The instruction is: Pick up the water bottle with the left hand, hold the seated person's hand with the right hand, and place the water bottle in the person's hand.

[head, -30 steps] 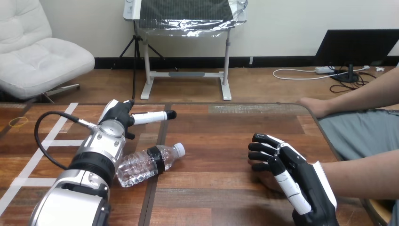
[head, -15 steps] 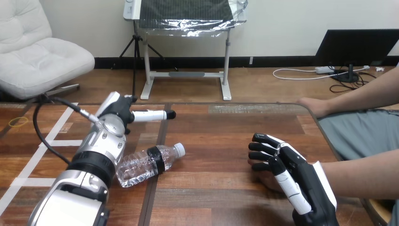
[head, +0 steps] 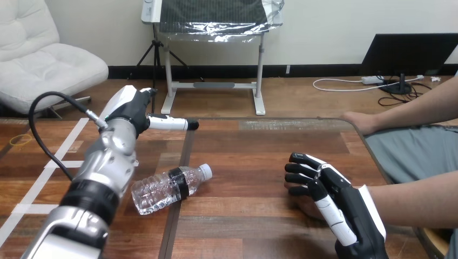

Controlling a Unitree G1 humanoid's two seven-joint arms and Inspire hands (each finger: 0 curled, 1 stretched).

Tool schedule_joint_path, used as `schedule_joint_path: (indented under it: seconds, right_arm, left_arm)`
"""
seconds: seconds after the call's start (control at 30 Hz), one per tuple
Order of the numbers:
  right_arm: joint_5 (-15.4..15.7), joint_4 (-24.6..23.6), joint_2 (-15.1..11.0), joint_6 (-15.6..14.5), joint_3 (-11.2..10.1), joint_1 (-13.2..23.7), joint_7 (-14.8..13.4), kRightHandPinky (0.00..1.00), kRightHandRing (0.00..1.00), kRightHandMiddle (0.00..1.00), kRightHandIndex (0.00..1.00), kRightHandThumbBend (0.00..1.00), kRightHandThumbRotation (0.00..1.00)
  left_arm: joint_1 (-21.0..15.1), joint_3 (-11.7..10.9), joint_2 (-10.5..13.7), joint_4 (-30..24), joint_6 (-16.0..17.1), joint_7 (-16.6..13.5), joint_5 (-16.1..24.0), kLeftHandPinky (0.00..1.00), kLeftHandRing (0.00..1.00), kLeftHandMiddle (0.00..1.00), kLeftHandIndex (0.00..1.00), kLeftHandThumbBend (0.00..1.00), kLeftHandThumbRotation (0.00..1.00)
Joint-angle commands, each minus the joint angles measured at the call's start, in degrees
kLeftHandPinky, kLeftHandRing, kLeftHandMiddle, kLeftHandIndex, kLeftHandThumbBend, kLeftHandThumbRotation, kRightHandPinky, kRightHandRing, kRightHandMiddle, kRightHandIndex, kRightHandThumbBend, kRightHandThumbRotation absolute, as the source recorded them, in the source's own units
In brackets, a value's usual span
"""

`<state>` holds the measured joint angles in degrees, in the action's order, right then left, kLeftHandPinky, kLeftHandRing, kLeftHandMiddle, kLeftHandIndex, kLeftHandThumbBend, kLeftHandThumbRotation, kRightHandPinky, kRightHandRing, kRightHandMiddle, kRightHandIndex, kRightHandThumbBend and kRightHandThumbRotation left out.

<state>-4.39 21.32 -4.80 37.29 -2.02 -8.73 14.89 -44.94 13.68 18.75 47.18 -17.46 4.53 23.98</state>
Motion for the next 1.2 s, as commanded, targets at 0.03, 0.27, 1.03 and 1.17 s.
schedule_joint_path:
  seconds: [0.03, 0.27, 1.03, 1.17]
  right_arm:
    - [0.2, -1.8, 0.0, 1.1, 0.0, 2.2, -0.6, 0.67, 0.74, 0.76, 0.78, 0.8, 0.8]
    - [0.1, -1.9, 0.0, 1.0, 0.2, 2.1, -0.7, 0.67, 0.74, 0.76, 0.78, 0.81, 0.8]
    - [0.2, -1.3, 0.3, 1.4, 0.3, 2.3, -0.8, 0.67, 0.73, 0.75, 0.78, 0.81, 0.8]
    - [0.2, -1.4, 0.4, 1.4, 0.4, 2.3, -0.8, 0.67, 0.74, 0.76, 0.78, 0.81, 0.8]
  left_arm:
    - [0.6, 1.7, 2.9, -6.1, 0.3, 3.6, 1.6, 0.92, 0.96, 0.95, 0.95, 1.0, 0.41]
    - [0.4, 2.0, 4.7, -8.7, -0.9, 9.3, 1.7, 0.69, 0.89, 0.93, 0.94, 1.0, 0.41]
    - [-2.3, 5.0, 8.6, -10.7, -1.9, 22.7, 5.2, 0.42, 0.75, 0.85, 0.93, 1.0, 0.43]
    - [-2.5, 5.4, 8.7, -10.6, -1.7, 23.3, 5.4, 0.4, 0.74, 0.84, 0.93, 1.0, 0.42]
